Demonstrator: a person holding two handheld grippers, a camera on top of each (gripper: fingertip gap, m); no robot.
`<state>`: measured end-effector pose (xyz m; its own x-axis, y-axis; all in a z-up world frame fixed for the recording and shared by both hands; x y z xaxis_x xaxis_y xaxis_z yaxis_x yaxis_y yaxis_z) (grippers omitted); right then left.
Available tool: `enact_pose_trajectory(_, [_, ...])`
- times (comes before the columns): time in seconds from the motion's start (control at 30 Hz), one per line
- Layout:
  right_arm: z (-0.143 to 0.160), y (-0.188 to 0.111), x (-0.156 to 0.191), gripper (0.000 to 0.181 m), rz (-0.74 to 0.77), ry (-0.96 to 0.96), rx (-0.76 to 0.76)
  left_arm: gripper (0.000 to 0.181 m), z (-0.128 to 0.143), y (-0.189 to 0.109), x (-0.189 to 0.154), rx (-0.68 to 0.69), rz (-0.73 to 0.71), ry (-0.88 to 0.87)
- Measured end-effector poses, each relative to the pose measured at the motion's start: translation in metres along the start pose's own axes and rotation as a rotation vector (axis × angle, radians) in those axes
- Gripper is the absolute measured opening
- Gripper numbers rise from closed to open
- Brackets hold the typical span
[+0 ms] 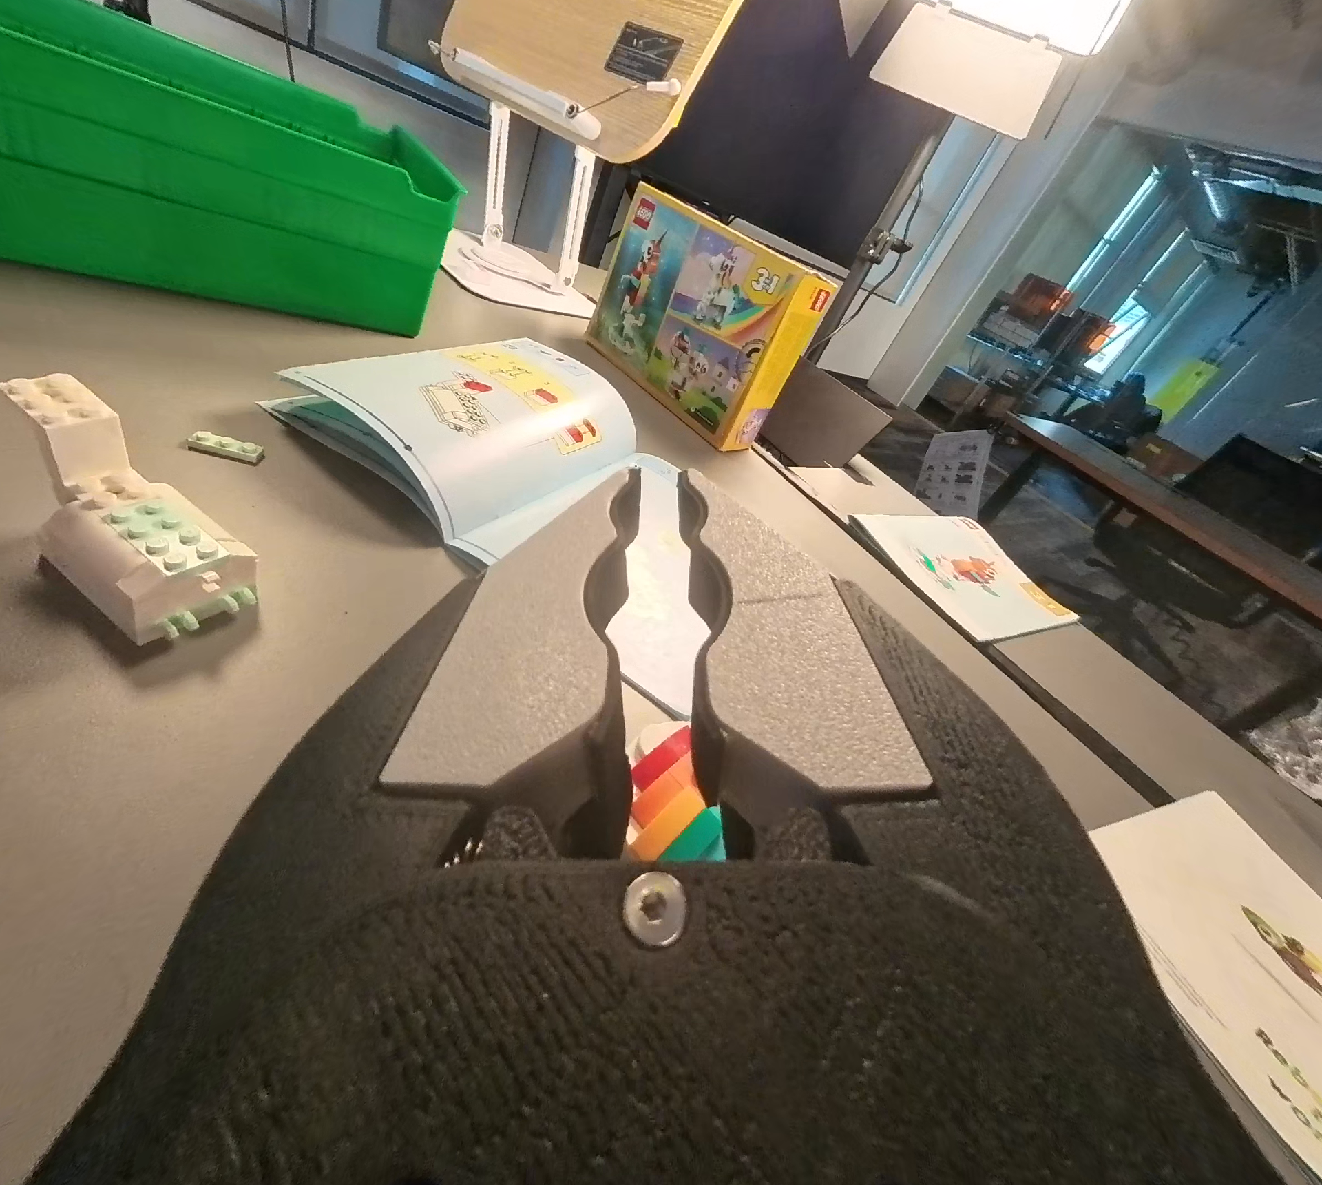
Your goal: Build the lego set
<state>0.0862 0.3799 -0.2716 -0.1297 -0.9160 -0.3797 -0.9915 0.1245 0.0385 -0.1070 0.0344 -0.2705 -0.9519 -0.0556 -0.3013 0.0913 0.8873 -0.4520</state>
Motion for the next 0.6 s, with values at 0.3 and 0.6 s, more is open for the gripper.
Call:
enact_pose_trajectory(0.3, [0.000,0.000,0.000,0.008,0.002,-0.003,0.001,0.038,-0.003,0.019,-0.018,-0.013,0.057,-0.001])
enact_pose_trajectory(0.6, [0.000,-0.001,-0.002,0.008,0.014,0.002,-0.003,0.035,-0.013,0.038,-0.049,-0.128,0.223,-0.024])
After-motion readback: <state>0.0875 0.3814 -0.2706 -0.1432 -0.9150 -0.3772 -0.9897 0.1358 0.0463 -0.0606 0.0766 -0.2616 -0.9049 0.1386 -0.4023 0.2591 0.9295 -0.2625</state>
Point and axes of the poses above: each gripper's, where its closed fingertips meet, y out along the fingers, z out of its underside, x = y × z across the jaws, the point moved 4 cm from there along -y, back along the fingers, and after that the axes turned 2 degrees about -x, right-handed, at the moved point
